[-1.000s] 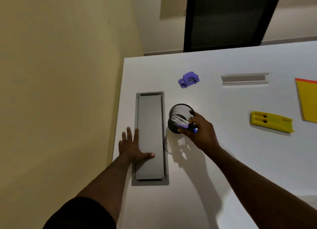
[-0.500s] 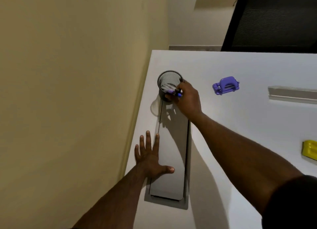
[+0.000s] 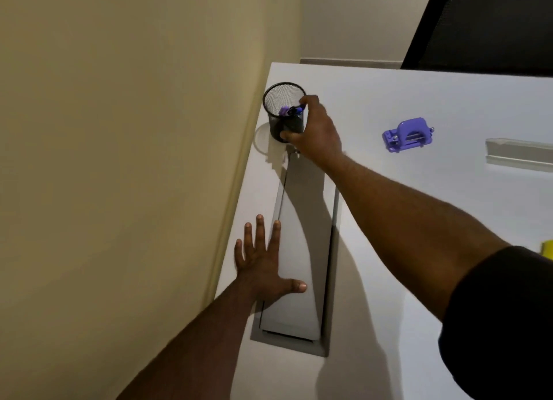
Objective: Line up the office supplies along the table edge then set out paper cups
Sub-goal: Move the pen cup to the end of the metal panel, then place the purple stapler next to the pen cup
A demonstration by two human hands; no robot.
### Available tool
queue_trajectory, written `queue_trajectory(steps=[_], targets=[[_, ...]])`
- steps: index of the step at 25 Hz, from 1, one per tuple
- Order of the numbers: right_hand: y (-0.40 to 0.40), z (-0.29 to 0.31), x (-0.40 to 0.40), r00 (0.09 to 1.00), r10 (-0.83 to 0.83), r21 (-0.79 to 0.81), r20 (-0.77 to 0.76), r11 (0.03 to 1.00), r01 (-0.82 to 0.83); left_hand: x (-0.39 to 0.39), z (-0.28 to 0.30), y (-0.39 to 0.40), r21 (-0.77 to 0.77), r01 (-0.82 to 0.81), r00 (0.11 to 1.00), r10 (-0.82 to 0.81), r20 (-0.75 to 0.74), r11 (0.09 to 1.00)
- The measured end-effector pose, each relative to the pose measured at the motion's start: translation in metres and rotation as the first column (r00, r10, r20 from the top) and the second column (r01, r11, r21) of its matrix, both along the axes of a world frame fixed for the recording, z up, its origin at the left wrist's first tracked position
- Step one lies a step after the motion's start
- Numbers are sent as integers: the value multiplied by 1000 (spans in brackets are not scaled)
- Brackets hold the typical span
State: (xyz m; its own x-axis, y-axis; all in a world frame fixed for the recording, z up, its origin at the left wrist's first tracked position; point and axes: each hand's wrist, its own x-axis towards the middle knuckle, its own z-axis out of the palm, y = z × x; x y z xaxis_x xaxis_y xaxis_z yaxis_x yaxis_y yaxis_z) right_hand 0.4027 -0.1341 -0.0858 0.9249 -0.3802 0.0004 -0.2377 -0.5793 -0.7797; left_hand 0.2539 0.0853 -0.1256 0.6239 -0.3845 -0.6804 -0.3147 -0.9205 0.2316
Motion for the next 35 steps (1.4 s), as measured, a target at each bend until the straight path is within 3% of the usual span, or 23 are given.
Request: queue_trajectory(steps=[9, 12, 25, 29, 35], targets=[[-64, -42, -209, 952, -300, -170, -52, 943, 288, -1, 10, -4, 10, -16, 1000, 16, -6, 1000], [-94, -46, -247, 932, -349, -248, -100, 916, 316, -1, 13, -6, 37, -4, 1000, 5, -17, 999], [-176, -13, -95, 892, -144, -338, -429, 941, -10, -1, 15, -2, 5, -42, 999, 42, -22, 999], [-190, -17, -80, 900, -210, -432, -383, 902, 26, -1, 13, -2, 13, -44, 999, 44, 0, 999], [-169, -18, -102, 936, -114, -326, -333, 946, -1, -2, 11, -1, 9, -12, 1000, 12, 11, 1000]])
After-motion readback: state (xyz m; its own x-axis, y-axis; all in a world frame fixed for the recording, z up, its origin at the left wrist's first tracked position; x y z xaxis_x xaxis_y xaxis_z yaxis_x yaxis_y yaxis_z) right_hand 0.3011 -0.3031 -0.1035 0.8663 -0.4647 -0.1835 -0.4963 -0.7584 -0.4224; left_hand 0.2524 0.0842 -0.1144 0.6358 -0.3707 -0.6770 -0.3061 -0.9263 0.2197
